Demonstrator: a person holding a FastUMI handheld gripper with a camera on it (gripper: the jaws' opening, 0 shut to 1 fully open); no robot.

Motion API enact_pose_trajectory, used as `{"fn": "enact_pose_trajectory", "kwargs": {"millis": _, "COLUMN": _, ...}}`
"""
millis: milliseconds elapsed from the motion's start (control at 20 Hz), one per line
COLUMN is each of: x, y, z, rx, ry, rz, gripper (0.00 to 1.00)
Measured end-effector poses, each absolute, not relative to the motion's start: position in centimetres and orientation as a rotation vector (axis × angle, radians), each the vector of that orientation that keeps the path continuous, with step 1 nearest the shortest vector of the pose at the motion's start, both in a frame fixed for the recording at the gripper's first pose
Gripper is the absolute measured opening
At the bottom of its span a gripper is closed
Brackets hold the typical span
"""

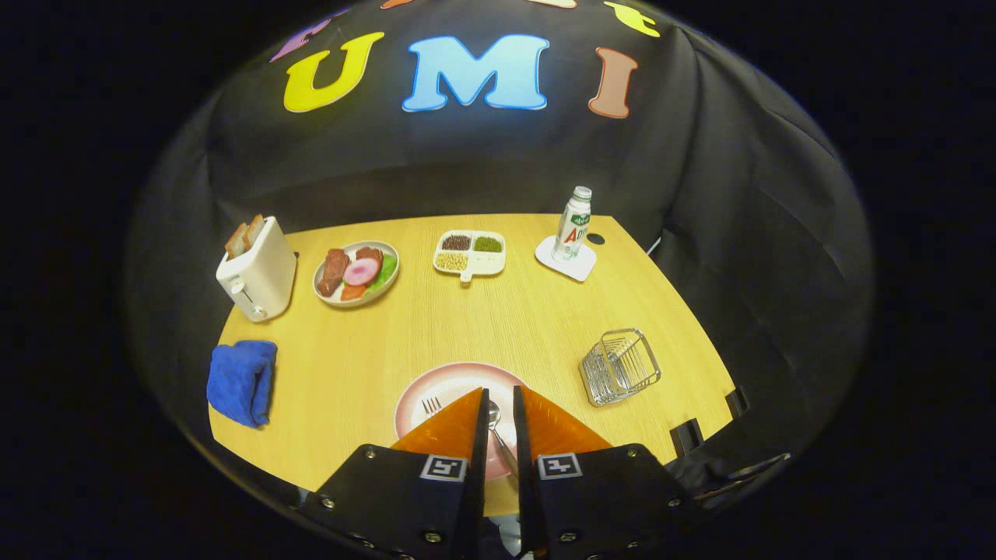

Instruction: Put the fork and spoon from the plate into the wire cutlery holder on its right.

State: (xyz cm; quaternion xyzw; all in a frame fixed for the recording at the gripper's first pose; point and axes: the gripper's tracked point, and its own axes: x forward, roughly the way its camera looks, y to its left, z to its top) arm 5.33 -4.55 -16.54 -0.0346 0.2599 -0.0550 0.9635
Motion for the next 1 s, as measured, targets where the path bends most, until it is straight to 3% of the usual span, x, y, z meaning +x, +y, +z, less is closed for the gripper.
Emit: {"fn": "enact_pose_trajectory", "kwargs": {"millis": 1000, "x": 6.8, "y": -6.5, "z": -31.3, "rx": -0.361, "ry": 1.031, "rz": -0.075, "gripper": 0.19}}
